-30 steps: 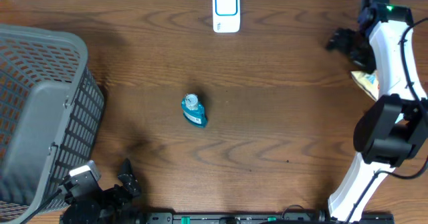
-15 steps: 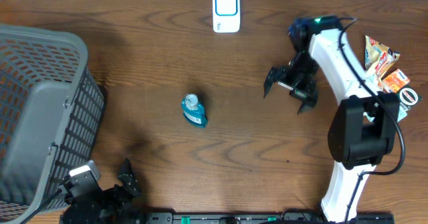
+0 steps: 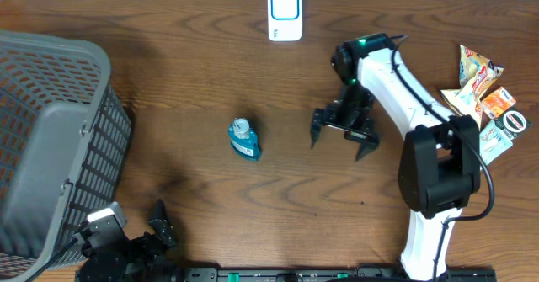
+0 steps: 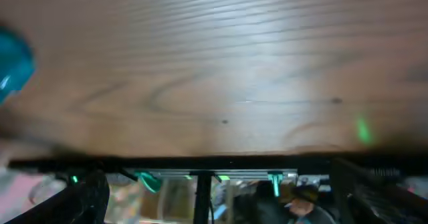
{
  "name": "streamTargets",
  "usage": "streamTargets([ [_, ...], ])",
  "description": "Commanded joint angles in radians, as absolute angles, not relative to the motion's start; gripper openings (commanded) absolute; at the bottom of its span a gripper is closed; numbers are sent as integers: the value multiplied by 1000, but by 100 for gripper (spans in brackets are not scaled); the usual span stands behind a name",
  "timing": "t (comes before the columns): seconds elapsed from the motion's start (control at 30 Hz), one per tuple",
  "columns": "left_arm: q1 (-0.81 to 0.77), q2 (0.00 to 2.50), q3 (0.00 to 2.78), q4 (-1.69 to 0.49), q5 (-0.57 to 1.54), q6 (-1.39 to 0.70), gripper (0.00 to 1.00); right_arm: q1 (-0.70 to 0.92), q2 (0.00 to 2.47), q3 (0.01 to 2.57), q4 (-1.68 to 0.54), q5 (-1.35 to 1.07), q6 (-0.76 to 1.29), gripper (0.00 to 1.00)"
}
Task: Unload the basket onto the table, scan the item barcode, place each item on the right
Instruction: 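Reach the right gripper to the blue mouthwash bottle and grasp it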
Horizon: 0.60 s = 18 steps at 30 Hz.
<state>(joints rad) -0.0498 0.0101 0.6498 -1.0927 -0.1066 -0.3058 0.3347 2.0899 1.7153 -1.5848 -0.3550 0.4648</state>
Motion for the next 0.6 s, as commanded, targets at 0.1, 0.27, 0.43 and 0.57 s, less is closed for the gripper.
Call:
streamTargets([
  [0.1, -54, 4, 656, -1091, -104, -289, 99, 499, 1925, 1792, -1467, -405, 209, 99],
  [0.27, -54, 4, 656, -1091, -105, -289, 99, 641, 1699, 1788, -1422, -186, 221, 99],
  [0.43, -54, 4, 656, -1091, -105, -289, 99, 818, 1456, 1616, -1257, 142, 268, 99],
  [0.57, -54, 4, 656, -1091, -105, -289, 99, 925, 1389, 1328, -860, 218, 126, 99],
])
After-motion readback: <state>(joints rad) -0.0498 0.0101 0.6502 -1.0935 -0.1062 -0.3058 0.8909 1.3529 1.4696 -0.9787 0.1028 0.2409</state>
